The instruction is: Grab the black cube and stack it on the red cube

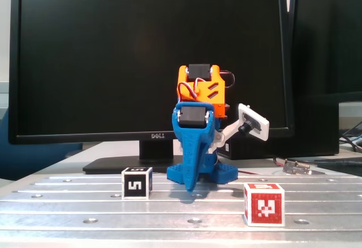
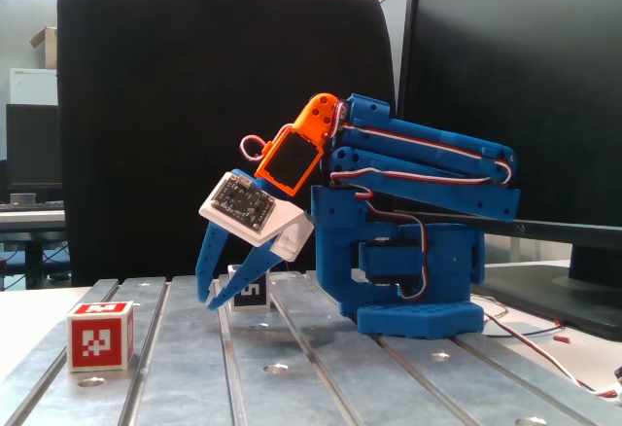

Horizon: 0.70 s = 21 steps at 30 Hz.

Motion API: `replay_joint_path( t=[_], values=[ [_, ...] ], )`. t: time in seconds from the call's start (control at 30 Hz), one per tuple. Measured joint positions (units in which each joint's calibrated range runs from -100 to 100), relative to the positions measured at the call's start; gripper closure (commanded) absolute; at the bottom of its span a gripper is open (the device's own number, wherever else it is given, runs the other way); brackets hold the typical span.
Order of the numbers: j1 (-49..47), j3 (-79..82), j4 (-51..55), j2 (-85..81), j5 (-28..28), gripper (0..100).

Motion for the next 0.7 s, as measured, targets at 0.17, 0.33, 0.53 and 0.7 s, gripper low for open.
replay_joint_path(
  t=[0.17, 0.33, 0.53, 0.7],
  values=[
    [-2.3, 0.0, 2.8, -0.8, -0.1, 99],
    [-2.2, 0.0, 3.2, -0.8, 0.0, 99],
    [-2.7, 0.0, 3.1, -0.8, 0.0, 98],
    [-2.7, 0.0, 2.7, -0.8, 0.0, 98]
  ],
)
